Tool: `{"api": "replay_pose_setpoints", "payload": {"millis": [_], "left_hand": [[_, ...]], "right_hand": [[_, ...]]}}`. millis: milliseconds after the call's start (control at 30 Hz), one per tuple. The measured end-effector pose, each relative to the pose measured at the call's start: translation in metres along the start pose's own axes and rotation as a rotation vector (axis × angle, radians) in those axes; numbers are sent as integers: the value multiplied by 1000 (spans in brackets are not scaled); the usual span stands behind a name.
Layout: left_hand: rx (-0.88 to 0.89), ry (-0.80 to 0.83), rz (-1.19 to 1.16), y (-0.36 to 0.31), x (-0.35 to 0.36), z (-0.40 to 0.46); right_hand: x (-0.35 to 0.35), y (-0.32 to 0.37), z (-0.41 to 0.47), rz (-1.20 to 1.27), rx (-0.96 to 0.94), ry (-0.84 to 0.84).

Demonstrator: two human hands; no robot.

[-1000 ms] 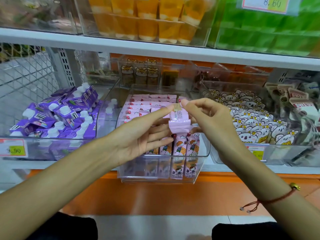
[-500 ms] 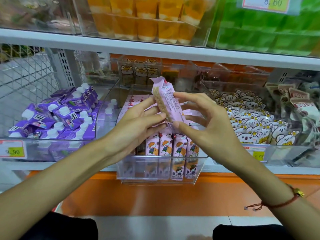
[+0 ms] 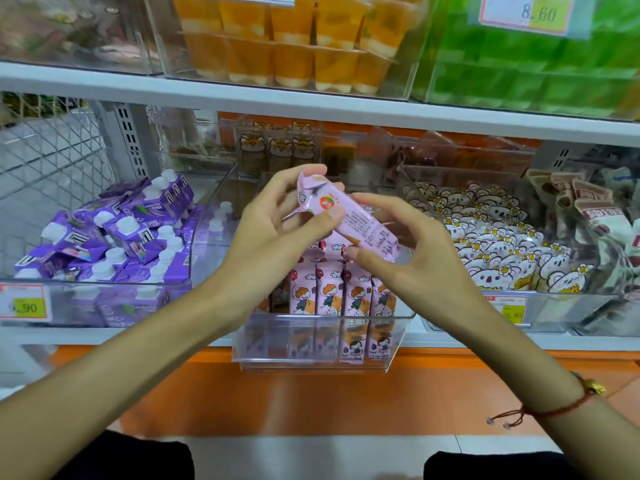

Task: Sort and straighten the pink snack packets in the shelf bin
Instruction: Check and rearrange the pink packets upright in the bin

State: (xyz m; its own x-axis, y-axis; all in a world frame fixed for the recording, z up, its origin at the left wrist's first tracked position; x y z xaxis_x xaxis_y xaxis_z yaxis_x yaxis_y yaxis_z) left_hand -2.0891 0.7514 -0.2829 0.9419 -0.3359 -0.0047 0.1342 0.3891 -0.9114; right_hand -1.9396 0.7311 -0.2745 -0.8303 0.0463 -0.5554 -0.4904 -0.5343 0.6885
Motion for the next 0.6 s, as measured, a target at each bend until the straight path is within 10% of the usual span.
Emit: {"api": "replay_pose_setpoints", "payload": {"millis": [333,600], "left_hand": [[168,27,258,-4,12,38],[-175,335,940,93,15,159]], "right_hand": [[-30,-8,-1,-167,11,-273],[-64,-52,-4,224,194,-528]]}}
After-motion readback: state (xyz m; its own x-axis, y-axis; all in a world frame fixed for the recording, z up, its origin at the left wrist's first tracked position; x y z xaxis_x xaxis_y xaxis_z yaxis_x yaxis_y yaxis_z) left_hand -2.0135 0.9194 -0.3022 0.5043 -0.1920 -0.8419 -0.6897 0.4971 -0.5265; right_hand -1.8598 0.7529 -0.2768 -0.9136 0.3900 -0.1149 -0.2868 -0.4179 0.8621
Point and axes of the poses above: each hand's wrist, its own z-axis towards the middle knuckle, its own x-axis out of the palm, y = z × x, the point moved 7 cm from there along z, towards the middle knuckle, and after that the axes turned 6 degrees about y, right-handed, at the moved point
